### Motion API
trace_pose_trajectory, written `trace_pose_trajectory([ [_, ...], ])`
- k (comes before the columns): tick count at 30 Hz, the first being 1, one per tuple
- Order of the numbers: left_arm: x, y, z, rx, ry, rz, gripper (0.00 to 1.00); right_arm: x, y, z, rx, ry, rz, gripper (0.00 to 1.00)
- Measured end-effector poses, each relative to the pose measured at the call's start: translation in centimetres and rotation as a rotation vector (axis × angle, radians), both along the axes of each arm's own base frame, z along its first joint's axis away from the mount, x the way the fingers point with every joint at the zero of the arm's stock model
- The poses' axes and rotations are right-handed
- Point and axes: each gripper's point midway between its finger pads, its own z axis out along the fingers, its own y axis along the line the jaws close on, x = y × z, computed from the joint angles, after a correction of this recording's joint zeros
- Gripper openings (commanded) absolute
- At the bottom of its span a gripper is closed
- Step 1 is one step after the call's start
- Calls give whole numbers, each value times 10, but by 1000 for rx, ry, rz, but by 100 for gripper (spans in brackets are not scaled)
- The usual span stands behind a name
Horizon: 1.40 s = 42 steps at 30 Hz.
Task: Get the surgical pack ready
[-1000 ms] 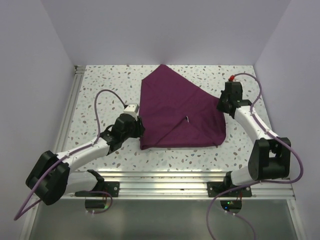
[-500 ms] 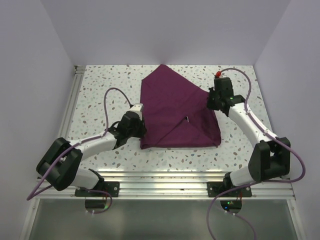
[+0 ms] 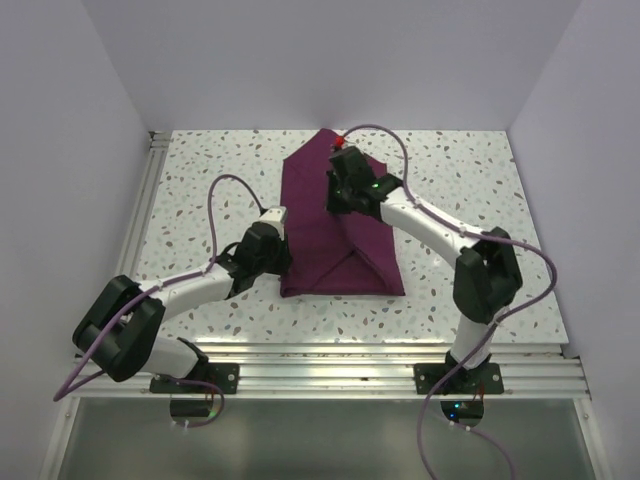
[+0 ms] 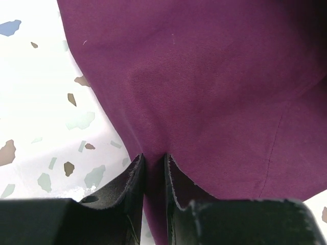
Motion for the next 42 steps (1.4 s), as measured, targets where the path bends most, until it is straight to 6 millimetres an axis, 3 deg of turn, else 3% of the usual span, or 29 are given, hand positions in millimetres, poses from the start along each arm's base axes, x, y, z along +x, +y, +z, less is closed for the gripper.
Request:
trace_pose_trajectory([
  [3, 1, 1, 1, 7, -9, -3, 16, -6, 52, -13, 41, 12, 46, 0],
  [5, 2, 1, 1, 13, -14, -7, 15, -12, 74, -24, 57, 27, 63, 0],
  [9, 2, 1, 1, 18, -19, -9, 15, -19, 100, -47, 88, 65, 61, 0],
  [14, 3, 2, 2, 26, -28, -19, 14, -9, 105, -56, 139, 74, 5, 0],
  [20, 3, 1, 2, 35, -36, -22, 14, 9, 93, -58, 149, 31, -93, 0],
  [26, 2, 0, 2, 63, -53, -23, 14, 27, 77, -55, 161, 23, -146, 0],
  [30, 1, -1, 2, 90, -70, -24, 14, 42, 68, -43, 179, 4, -174, 0],
  [36, 1, -1, 3, 102, -79, -19, 13, 50, 79, -22, 230, -18, -152, 0],
  [42, 1, 0, 3, 107, -82, -16, 13, 43, 95, -46, 232, 28, -117, 0],
])
